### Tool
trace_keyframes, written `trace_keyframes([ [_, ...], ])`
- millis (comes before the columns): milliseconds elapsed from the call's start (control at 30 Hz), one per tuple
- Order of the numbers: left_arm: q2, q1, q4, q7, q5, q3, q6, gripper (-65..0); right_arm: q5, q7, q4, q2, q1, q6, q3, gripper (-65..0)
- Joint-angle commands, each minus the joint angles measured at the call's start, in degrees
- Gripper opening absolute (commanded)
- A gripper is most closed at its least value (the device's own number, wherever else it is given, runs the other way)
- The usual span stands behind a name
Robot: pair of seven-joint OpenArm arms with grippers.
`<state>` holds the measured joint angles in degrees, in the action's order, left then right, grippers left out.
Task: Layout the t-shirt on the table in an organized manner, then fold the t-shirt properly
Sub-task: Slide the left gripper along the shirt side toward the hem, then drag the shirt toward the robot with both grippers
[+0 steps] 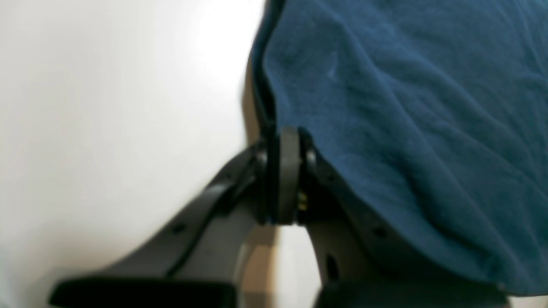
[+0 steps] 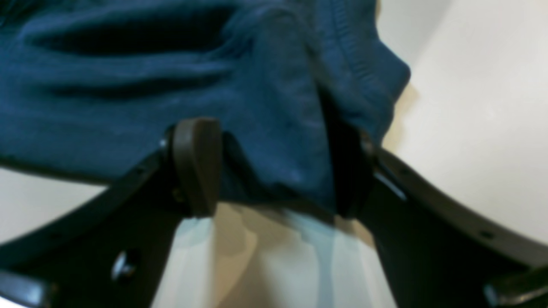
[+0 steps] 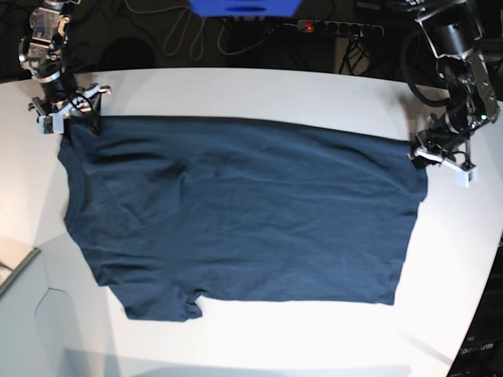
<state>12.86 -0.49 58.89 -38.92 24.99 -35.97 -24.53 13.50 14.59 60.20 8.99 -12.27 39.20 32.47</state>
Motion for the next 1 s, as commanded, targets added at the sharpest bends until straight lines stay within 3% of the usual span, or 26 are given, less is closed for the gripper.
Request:
trace_keyframes([
  [0, 0.37, 0.62, -0.12, -3.33, -2.00, 0.23, 0.49, -65.0, 0.96, -2.15, 0.15, 0.37, -0.61, 0.80, 0.02, -34.4],
  [200, 0.81, 1.59, 0.14, -3.77, -1.74, -0.03, 0.49, -64.9, 0.96, -2.24, 0.23, 0.46, -1.66, 0.80, 0.02, -63.2],
  [233, 1.42, 1.94, 1.28, -3.85, -1.74, -0.03, 0.49, -64.9, 0.96, -2.06, 0.41, 0.46, -2.10, 0.80, 0.02, -65.0],
  [567, 1.86, 7.04, 11.83, -8.16, -1.65, -0.21, 0.49, -64.9, 0.70, -1.97, 1.20, 0.54, -5.97, 0.80, 0.02, -65.0],
  [733, 1.86, 10.38, 16.05, -8.34, -1.65, -0.56, 0.49, -64.9, 0.61, -1.97, 5.95, -1.21, -10.45, 0.80, 0.02, -65.0],
  [967, 1.51, 13.02, 18.60, -8.34, -1.65, -6.10, 0.49, -64.9, 0.61, -1.97, 10.08, -2.88, -14.58, 0.80, 0.02, -65.0],
])
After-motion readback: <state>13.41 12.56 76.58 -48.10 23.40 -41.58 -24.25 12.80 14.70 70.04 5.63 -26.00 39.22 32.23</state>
